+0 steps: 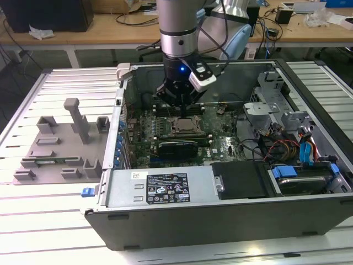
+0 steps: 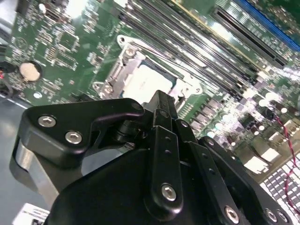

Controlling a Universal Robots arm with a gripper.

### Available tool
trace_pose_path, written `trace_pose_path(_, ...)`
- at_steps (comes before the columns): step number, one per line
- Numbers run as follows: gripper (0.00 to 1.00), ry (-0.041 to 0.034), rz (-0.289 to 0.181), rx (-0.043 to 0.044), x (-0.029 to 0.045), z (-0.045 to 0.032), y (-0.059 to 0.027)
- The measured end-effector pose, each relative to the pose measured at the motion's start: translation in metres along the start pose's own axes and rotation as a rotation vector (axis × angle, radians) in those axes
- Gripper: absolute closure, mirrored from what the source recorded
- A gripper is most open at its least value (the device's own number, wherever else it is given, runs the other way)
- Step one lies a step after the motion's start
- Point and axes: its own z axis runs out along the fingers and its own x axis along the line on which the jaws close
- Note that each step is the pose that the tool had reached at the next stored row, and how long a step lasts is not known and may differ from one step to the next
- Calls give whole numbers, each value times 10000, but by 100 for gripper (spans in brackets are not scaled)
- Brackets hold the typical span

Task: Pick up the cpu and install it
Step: 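Close the cpu cover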

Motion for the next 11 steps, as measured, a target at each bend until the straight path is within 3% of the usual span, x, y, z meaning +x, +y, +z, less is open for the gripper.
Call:
trace_pose_path(3, 89, 2, 2, 0, -53, 3, -3)
trace_pose_path(11, 89, 0, 1, -1, -58, -29, -4)
